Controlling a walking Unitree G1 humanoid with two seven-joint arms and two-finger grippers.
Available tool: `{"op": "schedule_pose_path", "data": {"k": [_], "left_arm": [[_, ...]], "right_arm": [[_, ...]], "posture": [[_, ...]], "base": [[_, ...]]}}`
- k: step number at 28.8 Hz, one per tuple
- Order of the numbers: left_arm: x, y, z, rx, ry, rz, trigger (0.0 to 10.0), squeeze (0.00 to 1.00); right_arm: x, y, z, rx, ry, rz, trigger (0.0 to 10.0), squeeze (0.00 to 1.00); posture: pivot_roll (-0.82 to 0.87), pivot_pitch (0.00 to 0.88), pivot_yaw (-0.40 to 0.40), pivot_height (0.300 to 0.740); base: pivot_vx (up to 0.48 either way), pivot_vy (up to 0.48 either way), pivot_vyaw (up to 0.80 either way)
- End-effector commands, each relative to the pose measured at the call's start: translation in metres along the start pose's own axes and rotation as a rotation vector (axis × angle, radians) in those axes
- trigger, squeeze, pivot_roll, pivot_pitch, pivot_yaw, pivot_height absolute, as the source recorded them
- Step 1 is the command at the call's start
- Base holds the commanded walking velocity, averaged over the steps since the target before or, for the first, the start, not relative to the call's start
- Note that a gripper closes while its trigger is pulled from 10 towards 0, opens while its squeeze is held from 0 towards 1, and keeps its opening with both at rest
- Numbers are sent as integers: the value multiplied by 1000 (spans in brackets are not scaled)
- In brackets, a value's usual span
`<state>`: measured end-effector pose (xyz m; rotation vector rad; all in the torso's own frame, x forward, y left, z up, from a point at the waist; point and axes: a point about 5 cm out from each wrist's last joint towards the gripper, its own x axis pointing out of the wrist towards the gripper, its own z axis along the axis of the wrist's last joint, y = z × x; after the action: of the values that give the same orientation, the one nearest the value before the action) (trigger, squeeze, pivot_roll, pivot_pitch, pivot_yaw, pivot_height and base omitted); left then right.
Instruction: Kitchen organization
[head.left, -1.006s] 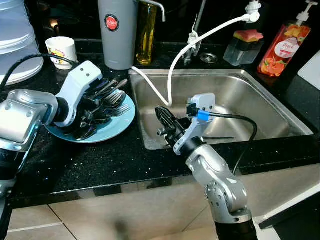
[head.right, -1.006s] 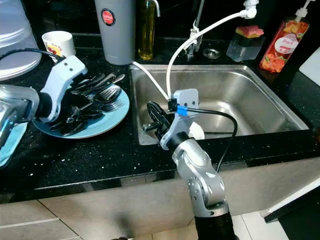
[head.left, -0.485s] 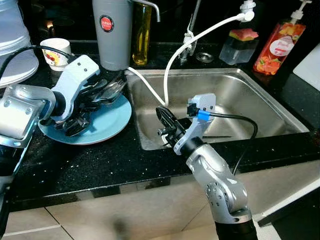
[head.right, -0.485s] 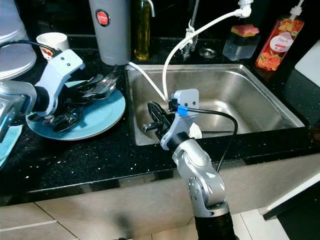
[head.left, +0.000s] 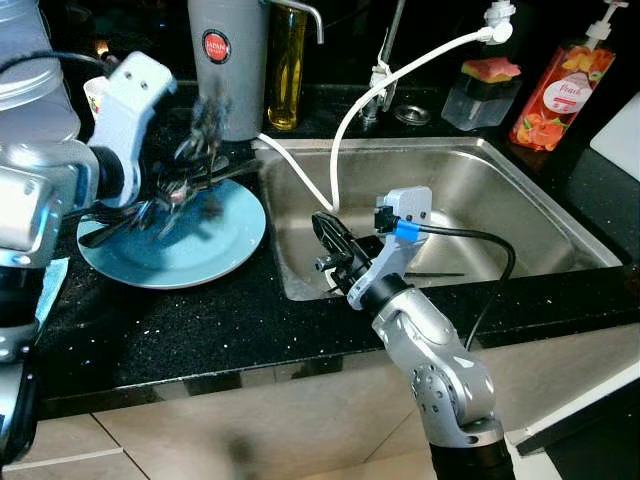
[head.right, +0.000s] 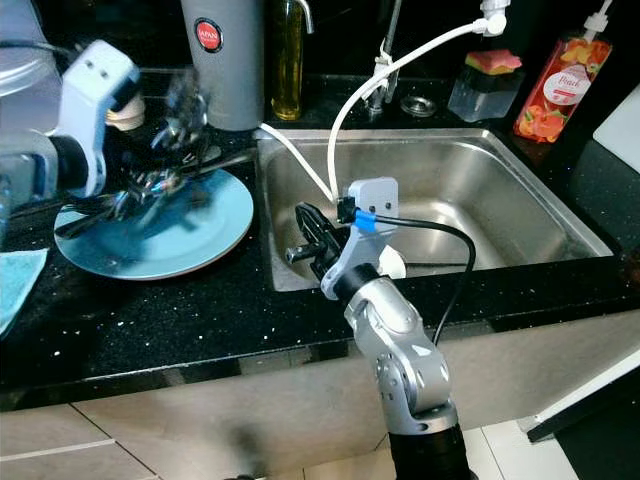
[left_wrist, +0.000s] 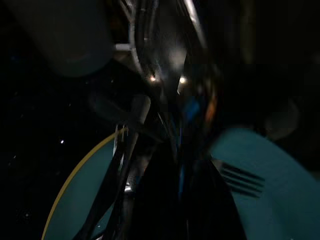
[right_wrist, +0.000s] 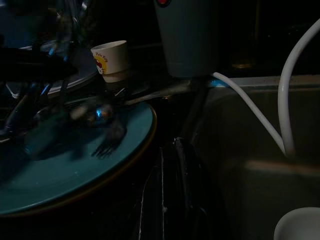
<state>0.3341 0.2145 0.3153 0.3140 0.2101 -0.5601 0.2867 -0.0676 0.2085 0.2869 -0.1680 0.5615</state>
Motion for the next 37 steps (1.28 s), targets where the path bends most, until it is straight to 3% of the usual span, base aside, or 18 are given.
{"op": "schedule_pose_path", "data": {"k": [1, 2, 3, 6, 8, 14, 18, 19, 28, 29, 30, 37], "left_arm": [[0, -5, 9, 25, -27, -28, 10000, 0], [0, -5, 9, 25, -27, -28, 10000, 0], [2, -8, -3, 78, 50, -35, 10000, 0], [5, -14, -20, 112, 130, -75, 10000, 0], [5, -14, -20, 112, 130, -75, 10000, 0], [12, -16, -46, 192, 250, -71, 10000, 0], [15, -13, -47, 214, 244, -44, 10000, 35], [16, -11, -47, 211, 243, -27, 10000, 1000], [9, -9, -44, 178, 240, -39, 10000, 1000], [8, -9, -42, 167, 233, -45, 10000, 463], [6, -10, -37, 151, 207, -66, 10000, 0], [0, -14, -21, 134, 107, -137, 10000, 0]], "right_arm": [[-1, -2, -1, -3, 2, -7, 10000, 0], [-1, -2, -1, -3, 2, -7, 10000, 0], [-1, -2, -1, -2, 2, -7, 10000, 0], [0, -1, -1, -2, 2, -6, 10000, 0], [0, -1, -1, -2, 2, -6, 10000, 0], [0, -1, -1, -2, 1, -8, 10000, 0], [-1, -1, -1, -3, 0, -11, 10000, 0], [-1, -2, -1, -2, 0, -13, 10000, 0], [-1, -2, -2, -1, 2, -10, 10000, 0], [-1, -2, -1, -1, 1, -10, 10000, 0], [-1, -2, -1, -2, 1, -9, 10000, 0], [-1, -2, -1, -3, 1, -6, 10000, 0]], "posture": [[289, 20, -56, 740], [289, 20, -56, 740], [293, 20, -55, 740], [290, 21, -54, 740], [290, 21, -54, 740], [288, 21, -52, 740], [286, 21, -50, 740], [286, 21, -50, 740], [291, 22, -54, 740], [291, 22, -54, 740], [291, 19, -55, 740], [292, 17, -56, 740]], "base": [[0, 0, 0], [0, 0, 0], [0, 0, 0], [0, 0, 0], [0, 0, 0], [0, 0, 0], [0, 0, 0], [0, 0, 0], [0, 0, 0], [0, 0, 0], [0, 0, 0], [0, 0, 0]]}}
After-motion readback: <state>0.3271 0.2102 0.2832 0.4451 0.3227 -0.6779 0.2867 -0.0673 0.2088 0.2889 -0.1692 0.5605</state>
